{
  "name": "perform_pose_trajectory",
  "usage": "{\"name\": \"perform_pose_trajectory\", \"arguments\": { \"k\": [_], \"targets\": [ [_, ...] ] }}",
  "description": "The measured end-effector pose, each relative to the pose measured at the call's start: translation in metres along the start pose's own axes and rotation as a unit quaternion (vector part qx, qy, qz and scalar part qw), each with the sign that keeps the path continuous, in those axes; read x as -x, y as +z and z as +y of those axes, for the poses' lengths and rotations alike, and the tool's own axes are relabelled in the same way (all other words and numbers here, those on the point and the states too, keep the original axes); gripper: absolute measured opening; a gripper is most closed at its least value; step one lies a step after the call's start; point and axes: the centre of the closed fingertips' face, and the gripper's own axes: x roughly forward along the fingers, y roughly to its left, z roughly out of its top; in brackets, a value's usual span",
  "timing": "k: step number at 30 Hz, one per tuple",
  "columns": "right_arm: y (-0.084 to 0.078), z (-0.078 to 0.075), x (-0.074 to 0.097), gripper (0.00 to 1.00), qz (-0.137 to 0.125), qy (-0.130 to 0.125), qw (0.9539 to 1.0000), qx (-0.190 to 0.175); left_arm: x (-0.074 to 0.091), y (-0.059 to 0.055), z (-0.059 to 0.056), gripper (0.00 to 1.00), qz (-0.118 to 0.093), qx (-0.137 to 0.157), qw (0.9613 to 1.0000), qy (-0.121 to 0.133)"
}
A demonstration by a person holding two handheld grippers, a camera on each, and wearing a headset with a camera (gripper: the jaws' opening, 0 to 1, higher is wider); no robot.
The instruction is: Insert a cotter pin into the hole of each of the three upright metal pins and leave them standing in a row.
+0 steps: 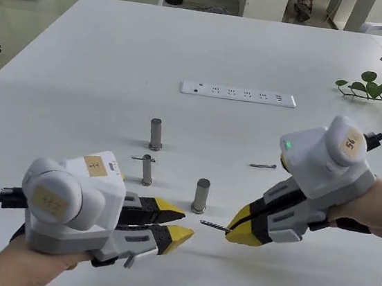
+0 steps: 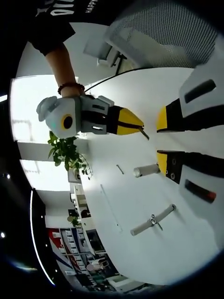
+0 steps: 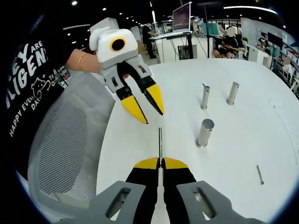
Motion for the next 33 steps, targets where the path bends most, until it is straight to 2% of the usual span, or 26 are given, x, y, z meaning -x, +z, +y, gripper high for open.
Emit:
{"name": "perform_pose_trajectory", "arguments": {
  "k": [5, 12, 18, 24, 33],
  "targets": [
    [-0.004, -0.013, 0.003, 0.00, 0.016, -0.012, 0.9998, -0.006, -0.006, -0.002, 0.006, 0.16, 0.000, 0.009, 0.9996, 0.026],
    [-0.012, -0.033, 0.006, 0.00, 0.045, -0.040, 0.9981, -0.015, -0.020, -0.004, 0.022, 0.18, -0.010, 0.050, 0.9965, 0.066],
    [-0.015, -0.042, 0.005, 0.00, 0.055, -0.058, 0.9968, -0.013, -0.032, -0.009, 0.031, 0.18, -0.005, 0.056, 0.9945, 0.088],
    [-0.019, -0.053, 0.005, 0.00, 0.060, -0.070, 0.9955, -0.020, -0.044, -0.015, 0.037, 0.18, 0.003, 0.073, 0.9923, 0.100],
    [-0.018, -0.056, 0.004, 0.00, 0.066, -0.074, 0.9949, -0.019, -0.060, -0.020, 0.046, 0.17, 0.001, 0.087, 0.9896, 0.114]
  ]
}}
